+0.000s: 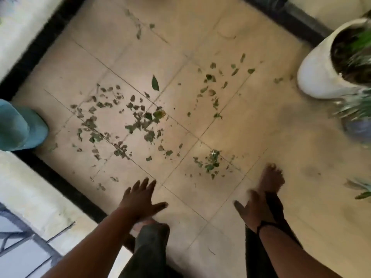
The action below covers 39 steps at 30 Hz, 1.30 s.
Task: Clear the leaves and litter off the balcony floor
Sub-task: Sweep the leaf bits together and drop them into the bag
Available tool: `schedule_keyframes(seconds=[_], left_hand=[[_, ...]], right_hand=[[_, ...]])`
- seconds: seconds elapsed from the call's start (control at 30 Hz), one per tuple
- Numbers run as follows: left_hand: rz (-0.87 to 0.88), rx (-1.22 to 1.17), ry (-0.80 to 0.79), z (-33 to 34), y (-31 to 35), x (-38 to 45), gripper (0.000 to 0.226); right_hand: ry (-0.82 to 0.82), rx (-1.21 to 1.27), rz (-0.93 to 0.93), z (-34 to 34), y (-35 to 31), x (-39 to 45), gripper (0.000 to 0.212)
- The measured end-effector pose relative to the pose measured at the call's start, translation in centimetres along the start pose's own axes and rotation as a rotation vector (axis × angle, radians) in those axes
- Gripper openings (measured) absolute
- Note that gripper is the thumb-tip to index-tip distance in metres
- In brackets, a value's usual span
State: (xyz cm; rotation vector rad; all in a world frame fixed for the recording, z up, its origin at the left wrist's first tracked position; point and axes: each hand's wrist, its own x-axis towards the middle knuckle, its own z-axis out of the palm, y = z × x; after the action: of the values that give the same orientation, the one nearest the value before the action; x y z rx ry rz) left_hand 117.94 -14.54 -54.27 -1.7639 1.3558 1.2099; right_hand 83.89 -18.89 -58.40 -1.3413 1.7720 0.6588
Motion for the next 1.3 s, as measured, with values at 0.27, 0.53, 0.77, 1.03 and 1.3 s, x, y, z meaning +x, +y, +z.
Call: schedule_keyframes(seconds=[0.27, 0.53, 0.77, 1.03, 1.3], left_hand=[[0.022, -0.114, 0.058, 7.5, 4.4, 15.2, 0.097], [0.035, -0.268, 0.212, 12.1, 10.9, 23.2, 0.102], [0.019, -0.269, 0.268, 12.9, 11.0, 25.5, 0.110], [-0.052, -0.410, 0.380, 11.5, 9.6, 24.3, 0.094], [-0.101, -0.330, 0.247, 15.8, 5.5, 23.8, 0.108]], right_hand=[[0.155, -0.290, -0.054, 2.4, 4.9, 17.3, 0.092], [0.284, -0.048, 0.073, -1.0, 10.2, 32.0, 0.106], [0.224, -0.085, -0.154, 8.8, 0.1, 31.9, 0.111], [0.451, 0.184, -0.374, 6.9, 3.3, 29.4, 0.081], [0.093, -0.449, -0.081, 9.0, 8.0, 28.8, 0.146]])
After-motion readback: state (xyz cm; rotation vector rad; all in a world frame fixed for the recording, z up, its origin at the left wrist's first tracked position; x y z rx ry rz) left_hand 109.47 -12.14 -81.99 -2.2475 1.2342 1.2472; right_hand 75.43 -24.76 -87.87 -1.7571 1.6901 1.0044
